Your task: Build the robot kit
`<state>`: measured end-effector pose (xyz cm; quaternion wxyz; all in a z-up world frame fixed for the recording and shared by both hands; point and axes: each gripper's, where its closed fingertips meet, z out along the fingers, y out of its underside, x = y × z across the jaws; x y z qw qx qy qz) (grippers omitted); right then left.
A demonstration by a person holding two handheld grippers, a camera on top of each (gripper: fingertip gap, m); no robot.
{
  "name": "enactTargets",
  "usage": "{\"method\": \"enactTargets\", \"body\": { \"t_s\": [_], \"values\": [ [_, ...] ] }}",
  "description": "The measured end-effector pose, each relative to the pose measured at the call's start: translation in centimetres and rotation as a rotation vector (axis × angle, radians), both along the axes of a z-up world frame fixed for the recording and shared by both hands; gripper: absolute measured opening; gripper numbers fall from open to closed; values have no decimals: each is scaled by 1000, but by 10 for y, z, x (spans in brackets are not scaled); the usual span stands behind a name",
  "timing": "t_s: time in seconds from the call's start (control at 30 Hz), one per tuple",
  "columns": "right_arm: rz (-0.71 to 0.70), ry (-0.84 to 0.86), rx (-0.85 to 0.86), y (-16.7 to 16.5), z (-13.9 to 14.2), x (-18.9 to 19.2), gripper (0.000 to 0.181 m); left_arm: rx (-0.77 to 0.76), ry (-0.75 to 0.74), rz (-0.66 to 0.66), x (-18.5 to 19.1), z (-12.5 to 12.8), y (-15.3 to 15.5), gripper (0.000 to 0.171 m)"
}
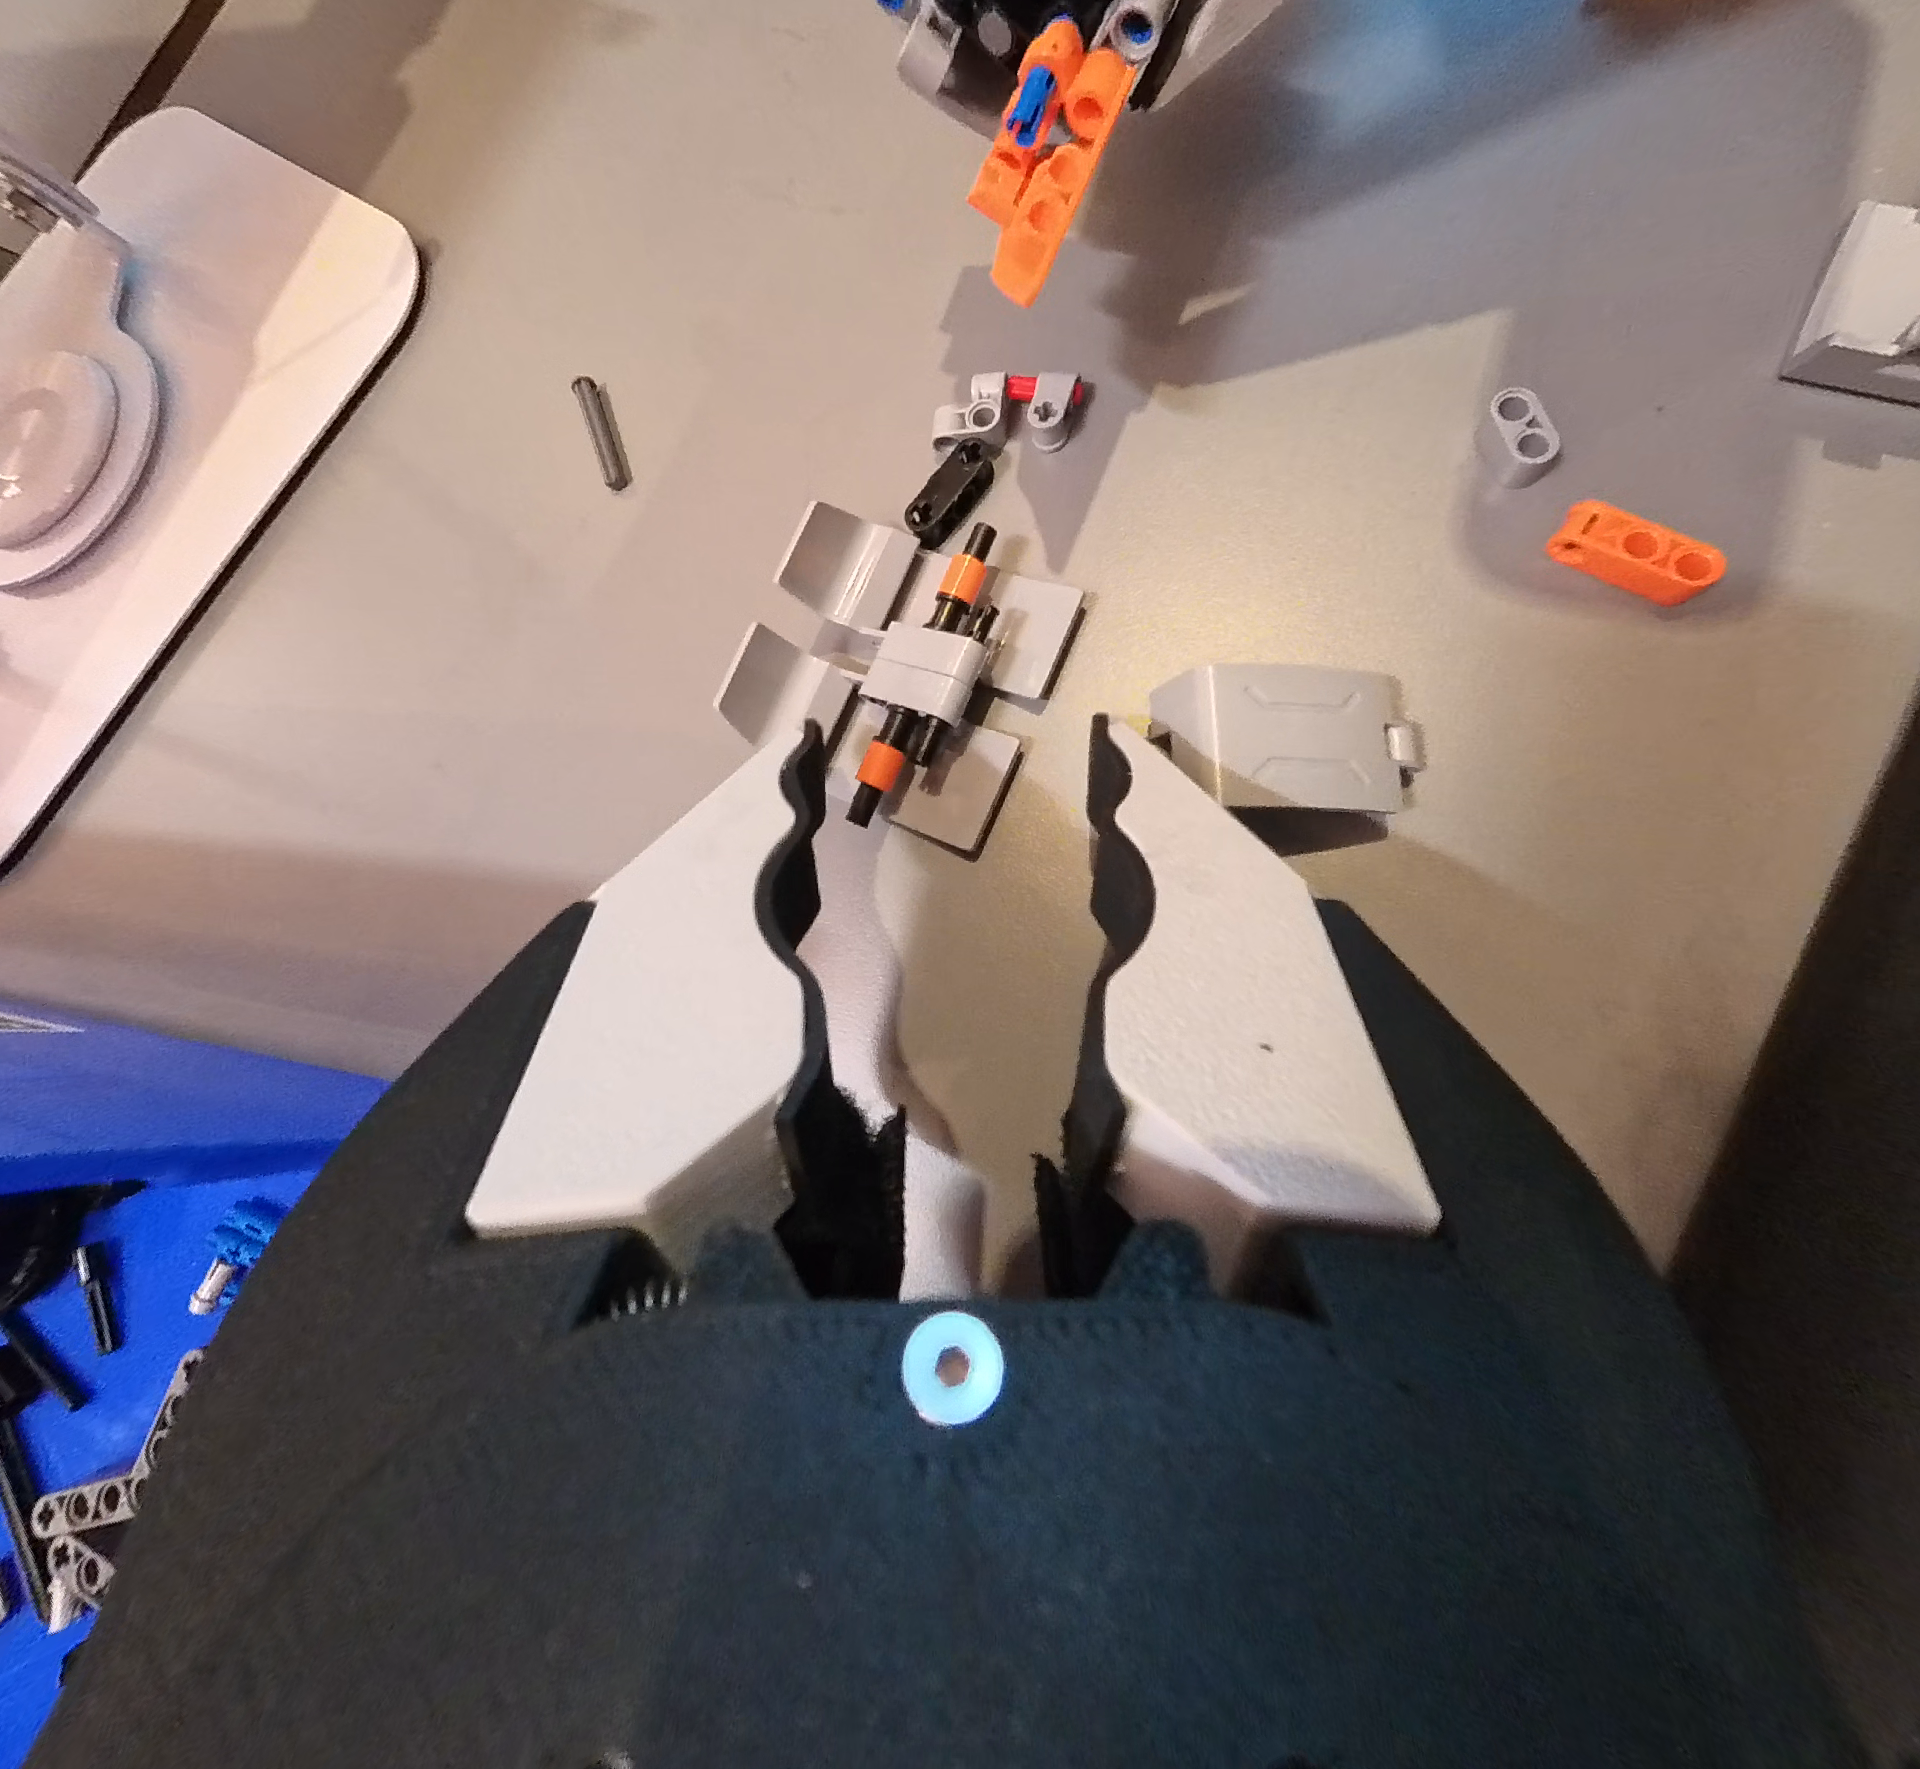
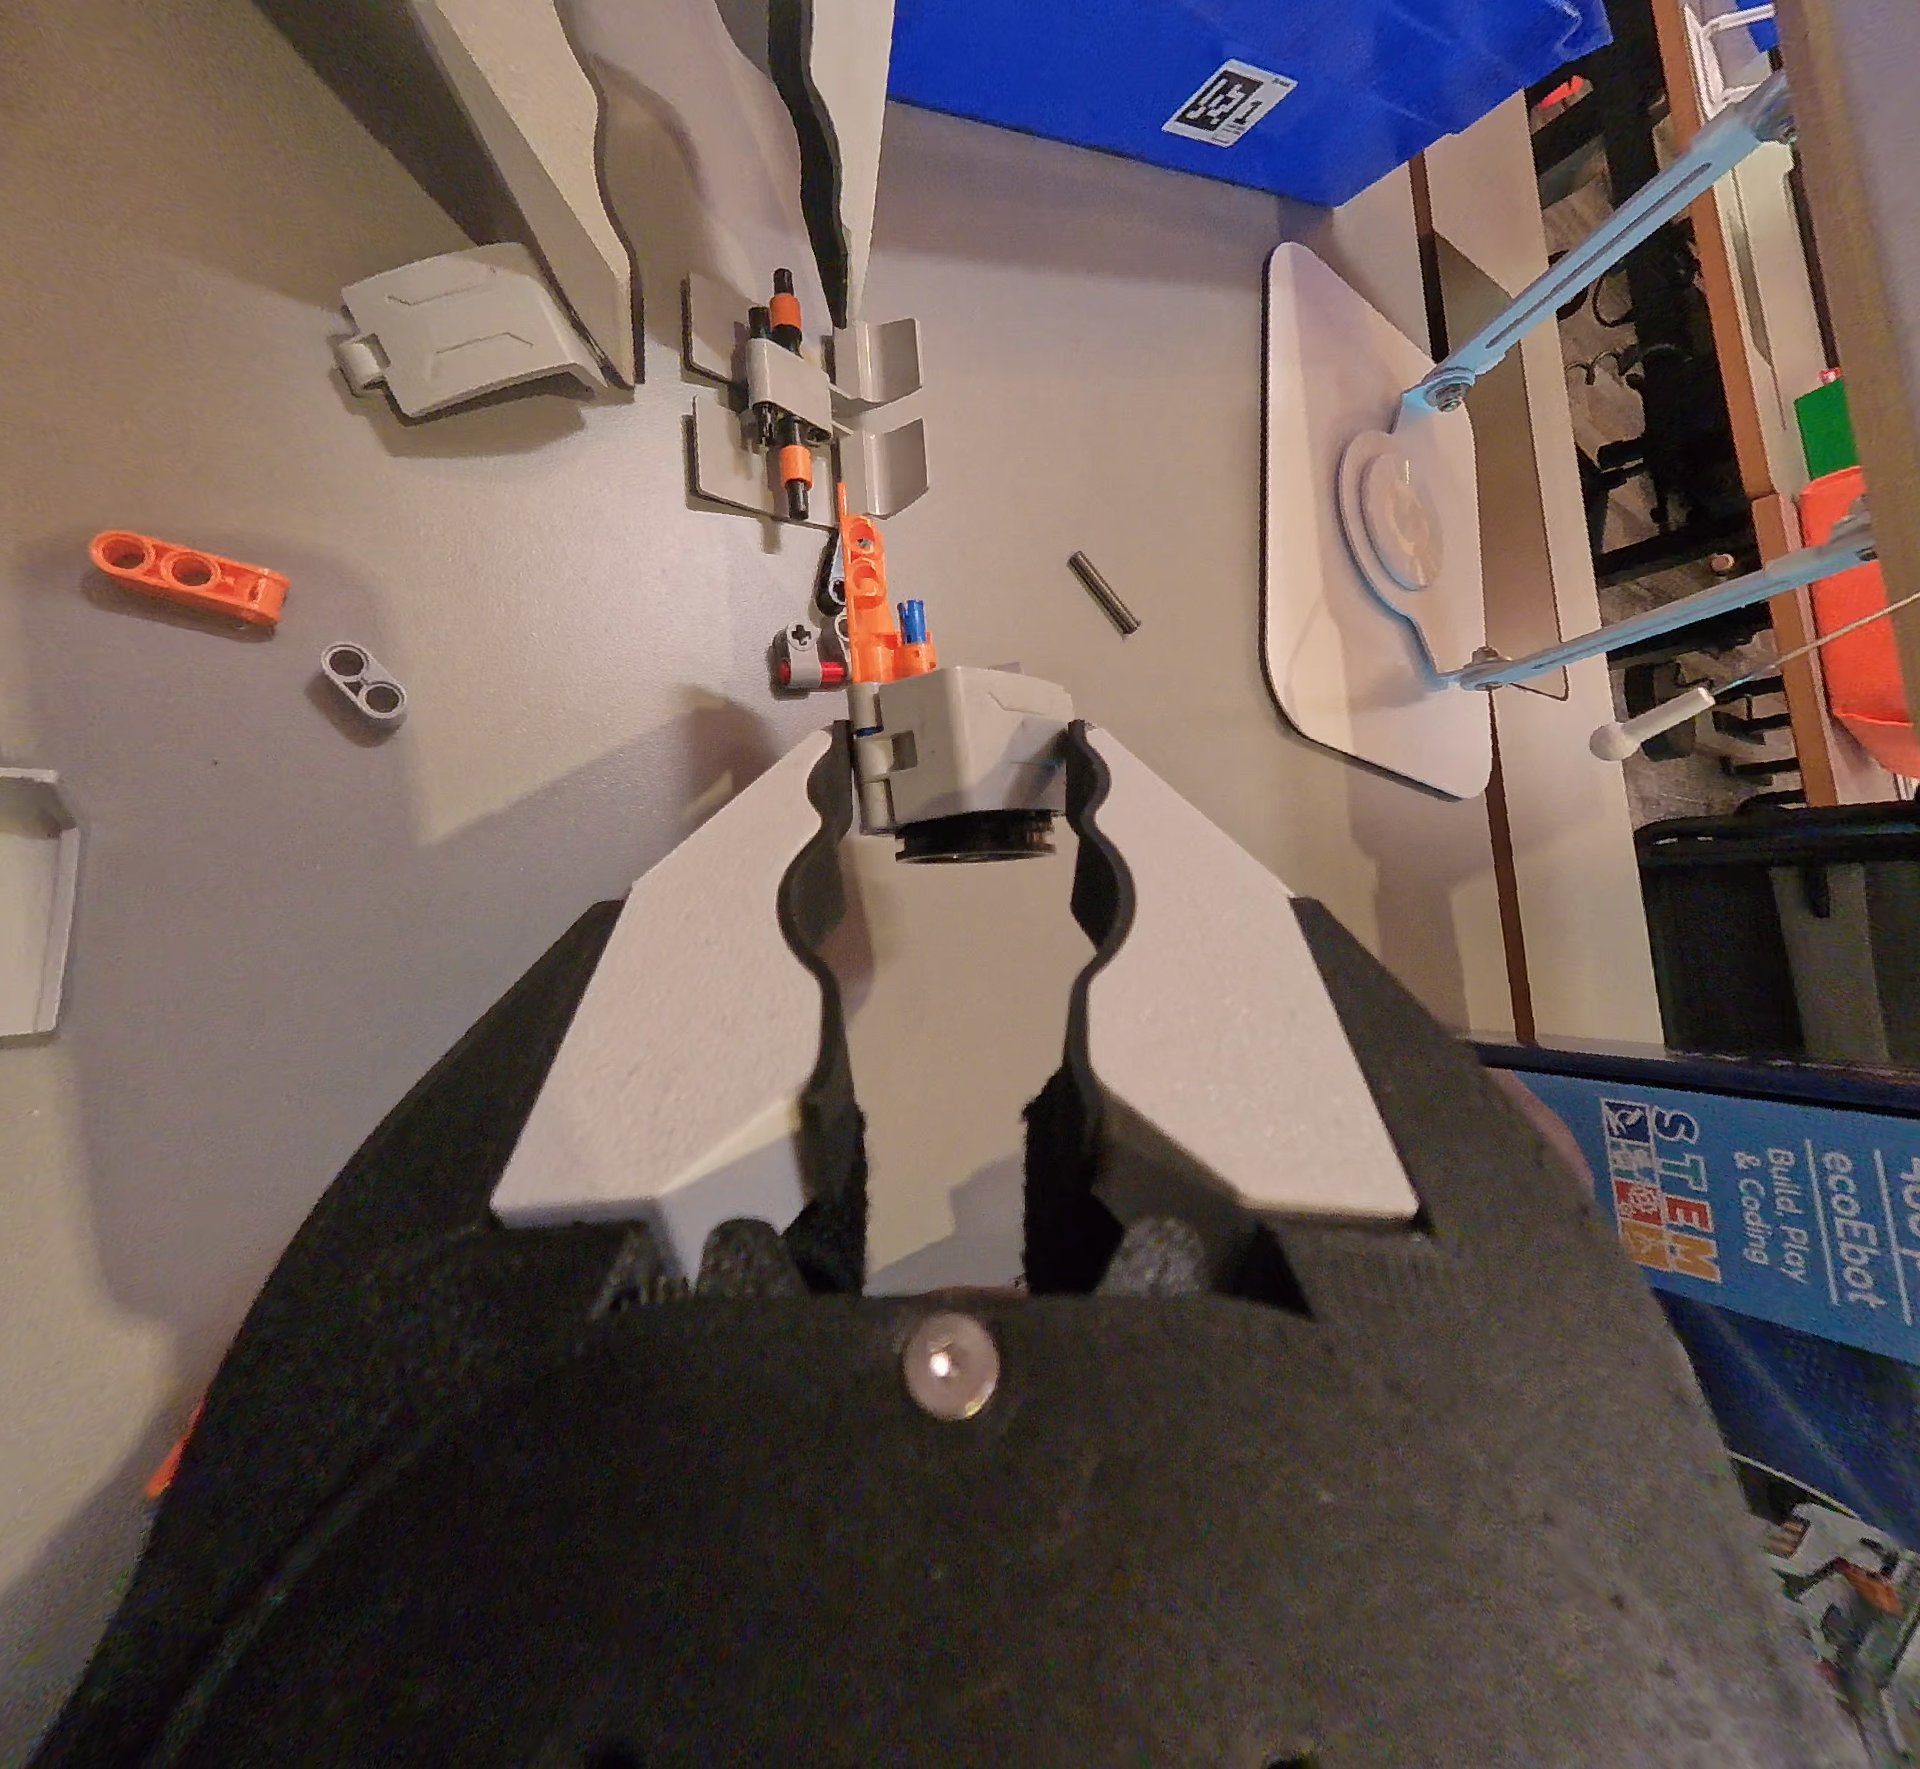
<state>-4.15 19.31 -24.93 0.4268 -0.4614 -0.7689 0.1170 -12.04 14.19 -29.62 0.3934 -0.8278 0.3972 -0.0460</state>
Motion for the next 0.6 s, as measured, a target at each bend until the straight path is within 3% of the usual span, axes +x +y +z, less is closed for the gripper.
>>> {"method": "enactTargets", "body": {
  "t_s": [0.3,0.6],
  "values": [
    [2,5,4,-1,1,0,39,15,18,-13,2,0,2,45],
    [7,11,10,-2,3,-1,39,19,25,-29,5,-2,2,28]
  ]
}}
